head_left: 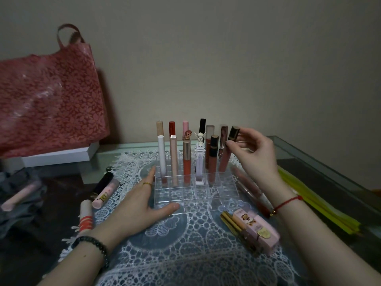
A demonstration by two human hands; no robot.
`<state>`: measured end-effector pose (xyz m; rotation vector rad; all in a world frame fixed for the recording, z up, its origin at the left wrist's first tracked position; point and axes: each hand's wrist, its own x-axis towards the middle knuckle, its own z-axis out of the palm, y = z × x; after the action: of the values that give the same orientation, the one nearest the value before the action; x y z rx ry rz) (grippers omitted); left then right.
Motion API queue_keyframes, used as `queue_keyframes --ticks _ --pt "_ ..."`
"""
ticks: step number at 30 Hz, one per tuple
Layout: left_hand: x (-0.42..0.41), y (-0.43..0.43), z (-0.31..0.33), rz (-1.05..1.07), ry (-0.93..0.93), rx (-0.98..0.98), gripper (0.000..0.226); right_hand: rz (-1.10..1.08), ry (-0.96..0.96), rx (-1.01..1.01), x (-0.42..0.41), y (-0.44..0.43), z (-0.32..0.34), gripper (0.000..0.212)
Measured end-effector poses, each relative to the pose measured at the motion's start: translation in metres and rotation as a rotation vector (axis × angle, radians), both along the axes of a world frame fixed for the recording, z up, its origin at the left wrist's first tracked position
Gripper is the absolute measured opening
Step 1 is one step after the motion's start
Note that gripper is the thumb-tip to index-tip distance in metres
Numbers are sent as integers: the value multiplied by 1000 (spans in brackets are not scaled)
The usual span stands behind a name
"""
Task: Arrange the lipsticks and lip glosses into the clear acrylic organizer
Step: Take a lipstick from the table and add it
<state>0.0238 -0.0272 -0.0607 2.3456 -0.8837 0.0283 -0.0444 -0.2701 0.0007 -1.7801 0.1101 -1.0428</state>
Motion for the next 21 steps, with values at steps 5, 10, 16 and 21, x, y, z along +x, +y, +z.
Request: queue_keyframes --ticks 5,10,16,21 --pt "-1 0 2 5 -6 6 129 13 38 -40 3 1 -11 33" --pt "0 0 1 -7 2 -4 129 15 65 -48 7 -2 -16 32" --pt "-1 0 1 -4 -24 -15 126 39 107 -57 9 -4 -21 30" --pt "-1 0 1 -4 -17 -7 128 50 137 -91 9 -4 -22 30"
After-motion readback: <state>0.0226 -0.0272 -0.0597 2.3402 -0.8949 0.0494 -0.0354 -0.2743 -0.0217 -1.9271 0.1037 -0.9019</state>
